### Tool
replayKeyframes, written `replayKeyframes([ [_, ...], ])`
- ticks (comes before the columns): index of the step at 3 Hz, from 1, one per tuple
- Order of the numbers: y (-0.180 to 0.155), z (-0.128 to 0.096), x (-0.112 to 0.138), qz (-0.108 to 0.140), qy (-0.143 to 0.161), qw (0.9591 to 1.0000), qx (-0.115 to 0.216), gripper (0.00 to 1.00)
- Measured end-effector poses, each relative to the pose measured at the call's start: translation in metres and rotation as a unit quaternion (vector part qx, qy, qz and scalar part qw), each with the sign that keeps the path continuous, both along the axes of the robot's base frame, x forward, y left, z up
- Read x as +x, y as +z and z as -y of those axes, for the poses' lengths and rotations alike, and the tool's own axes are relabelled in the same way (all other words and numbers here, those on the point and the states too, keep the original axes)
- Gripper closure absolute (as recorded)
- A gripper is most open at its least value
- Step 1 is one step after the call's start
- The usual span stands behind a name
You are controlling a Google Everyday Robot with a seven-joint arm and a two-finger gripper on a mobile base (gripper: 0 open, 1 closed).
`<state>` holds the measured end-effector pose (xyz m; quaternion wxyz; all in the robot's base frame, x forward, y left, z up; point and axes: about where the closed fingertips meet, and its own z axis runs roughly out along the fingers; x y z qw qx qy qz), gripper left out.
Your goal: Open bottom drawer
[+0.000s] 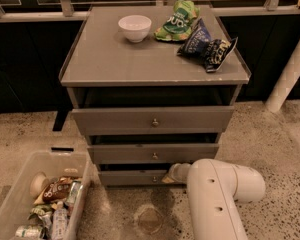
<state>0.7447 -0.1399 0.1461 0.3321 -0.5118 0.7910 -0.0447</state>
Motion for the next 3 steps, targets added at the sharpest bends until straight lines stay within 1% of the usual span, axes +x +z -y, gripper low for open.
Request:
replayKeyframes([
  [1, 0.0, 0.0, 0.0, 0.0, 0.0, 1.0, 0.0, 0.88],
  [2, 0.0, 0.0, -0.0001, 0.0, 0.0, 1.0, 0.0, 1.0],
  [3, -0.0002, 0.0035, -0.0071, 0.003, 0.004, 1.0, -0.002, 1.0],
])
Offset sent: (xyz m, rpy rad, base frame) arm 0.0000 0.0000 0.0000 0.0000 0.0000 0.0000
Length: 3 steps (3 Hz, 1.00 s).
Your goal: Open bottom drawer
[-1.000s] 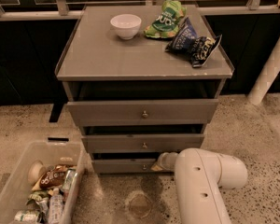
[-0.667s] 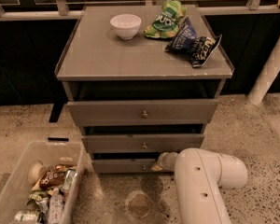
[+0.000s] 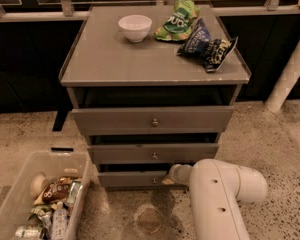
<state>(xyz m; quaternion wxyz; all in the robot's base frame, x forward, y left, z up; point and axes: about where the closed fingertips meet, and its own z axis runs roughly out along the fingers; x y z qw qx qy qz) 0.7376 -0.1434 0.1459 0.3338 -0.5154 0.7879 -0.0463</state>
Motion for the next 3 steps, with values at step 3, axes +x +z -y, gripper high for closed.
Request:
replayKeyframes([
  [3, 0.0, 0.002, -0.011, 0.001, 0.003, 1.0, 0.001, 1.0],
])
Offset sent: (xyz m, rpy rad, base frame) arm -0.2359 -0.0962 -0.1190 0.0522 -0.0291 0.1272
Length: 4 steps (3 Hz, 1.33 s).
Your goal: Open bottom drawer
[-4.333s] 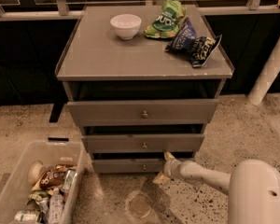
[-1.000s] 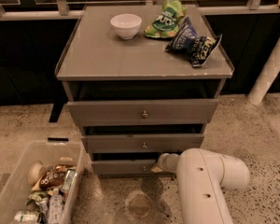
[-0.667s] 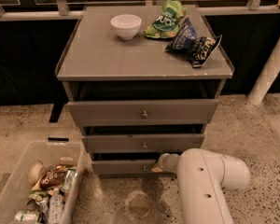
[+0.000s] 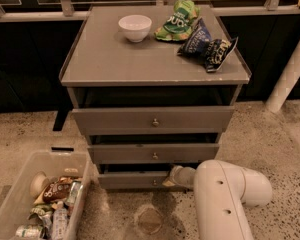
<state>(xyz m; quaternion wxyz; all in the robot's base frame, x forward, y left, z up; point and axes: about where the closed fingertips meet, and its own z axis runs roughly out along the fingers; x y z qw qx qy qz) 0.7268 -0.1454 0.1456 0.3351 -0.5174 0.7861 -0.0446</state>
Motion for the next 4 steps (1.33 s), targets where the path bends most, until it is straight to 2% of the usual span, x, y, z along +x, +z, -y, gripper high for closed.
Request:
replayKeyframes([
  [3, 0.0, -0.002, -0.007, 0.001, -0.001, 1.0, 0.002, 1.0],
  [4, -0.001, -0.001, -0.017, 0.002, -0.003, 1.0, 0.003, 1.0],
])
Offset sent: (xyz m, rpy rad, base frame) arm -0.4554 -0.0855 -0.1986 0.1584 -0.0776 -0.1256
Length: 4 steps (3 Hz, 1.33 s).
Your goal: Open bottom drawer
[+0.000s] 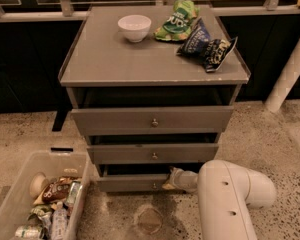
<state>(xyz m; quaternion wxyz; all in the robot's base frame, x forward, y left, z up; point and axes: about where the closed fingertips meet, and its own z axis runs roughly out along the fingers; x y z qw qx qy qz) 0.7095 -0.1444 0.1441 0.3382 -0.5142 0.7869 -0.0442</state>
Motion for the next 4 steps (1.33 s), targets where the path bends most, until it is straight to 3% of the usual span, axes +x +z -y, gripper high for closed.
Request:
replayKeyframes([
  [1, -0.007, -0.001, -0.016, -0.004, 0.004, 1.0, -0.002, 1.0],
  [3, 0.001, -0.001, -0.014, -0.004, 0.004, 1.0, -0.002, 1.0],
  [4, -0.005, 0.001, -0.029, -0.002, 0.0, 1.0, -0.001, 1.0],
])
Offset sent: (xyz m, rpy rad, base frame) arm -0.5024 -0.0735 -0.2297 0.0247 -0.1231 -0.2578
